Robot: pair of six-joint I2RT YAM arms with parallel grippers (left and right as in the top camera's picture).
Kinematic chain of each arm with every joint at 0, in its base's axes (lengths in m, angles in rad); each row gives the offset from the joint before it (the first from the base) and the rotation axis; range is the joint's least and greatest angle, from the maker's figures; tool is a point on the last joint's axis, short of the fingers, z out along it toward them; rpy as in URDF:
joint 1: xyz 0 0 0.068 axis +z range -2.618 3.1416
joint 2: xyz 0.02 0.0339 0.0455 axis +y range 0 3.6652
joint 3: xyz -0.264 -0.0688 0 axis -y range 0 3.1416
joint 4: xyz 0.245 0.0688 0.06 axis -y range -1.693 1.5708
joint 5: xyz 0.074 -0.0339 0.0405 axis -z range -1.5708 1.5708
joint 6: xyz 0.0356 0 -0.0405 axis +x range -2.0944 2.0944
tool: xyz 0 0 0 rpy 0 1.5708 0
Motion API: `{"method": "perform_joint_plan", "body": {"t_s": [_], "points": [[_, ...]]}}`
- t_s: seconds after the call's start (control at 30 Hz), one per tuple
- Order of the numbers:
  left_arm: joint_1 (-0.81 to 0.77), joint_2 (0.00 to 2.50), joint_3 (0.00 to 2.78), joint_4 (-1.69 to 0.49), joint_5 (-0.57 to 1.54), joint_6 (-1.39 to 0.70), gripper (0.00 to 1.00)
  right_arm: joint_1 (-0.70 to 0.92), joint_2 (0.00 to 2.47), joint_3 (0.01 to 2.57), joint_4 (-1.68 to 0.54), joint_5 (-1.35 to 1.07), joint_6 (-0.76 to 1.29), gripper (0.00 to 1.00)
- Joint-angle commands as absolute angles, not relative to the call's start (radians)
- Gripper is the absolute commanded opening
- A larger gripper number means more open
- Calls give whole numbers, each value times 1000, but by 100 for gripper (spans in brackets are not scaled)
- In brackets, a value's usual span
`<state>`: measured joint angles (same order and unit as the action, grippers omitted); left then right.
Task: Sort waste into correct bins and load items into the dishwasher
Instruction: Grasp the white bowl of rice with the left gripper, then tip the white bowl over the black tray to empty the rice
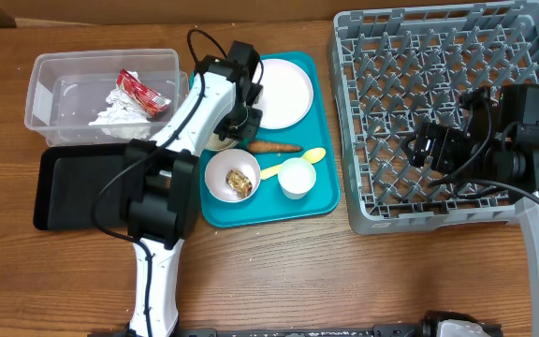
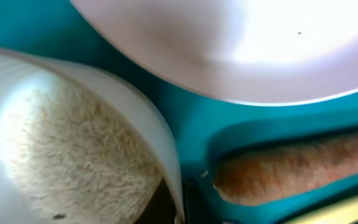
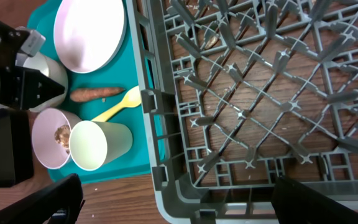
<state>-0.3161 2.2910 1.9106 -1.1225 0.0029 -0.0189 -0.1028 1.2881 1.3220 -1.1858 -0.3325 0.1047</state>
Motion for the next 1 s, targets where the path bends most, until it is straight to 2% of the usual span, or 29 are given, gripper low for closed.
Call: {"method": "perform_joint_plan", "body": {"t_s": [0.0,0.13,0.23,0.3,0.37,0.4,0.43,0.67,0.97], "points": [[-311,2294,1969,-1163,-4,-30,5,-97,1286,1348,-1180,-323,104,100],[-311,2294,1982,-1183,-5,-30,18,-97,1286,1348,-1180,-323,103,100],[-311,2295,1980,-1192,-8,-30,23,-97,1286,1348,-1180,-323,103,100],[-311,2295,1980,-1191,-8,-30,24,-97,1286,1348,-1180,-323,104,100],[-311,2295,1979,-1190,-7,-30,18,-97,1286,1348,-1180,-323,103,100],[-311,2295,1979,-1190,-3,-30,9,-97,1286,1348,-1180,-323,103,100],[-311,2295,1979,-1190,4,-31,4,-97,1286,1348,-1180,-323,103,100],[-308,2294,2093,-1281,20,-50,4,-97,1286,1348,-1192,-323,100,100],[-297,2283,2700,-1690,56,-157,4,-97,1286,1348,-1190,-323,100,100]]}}
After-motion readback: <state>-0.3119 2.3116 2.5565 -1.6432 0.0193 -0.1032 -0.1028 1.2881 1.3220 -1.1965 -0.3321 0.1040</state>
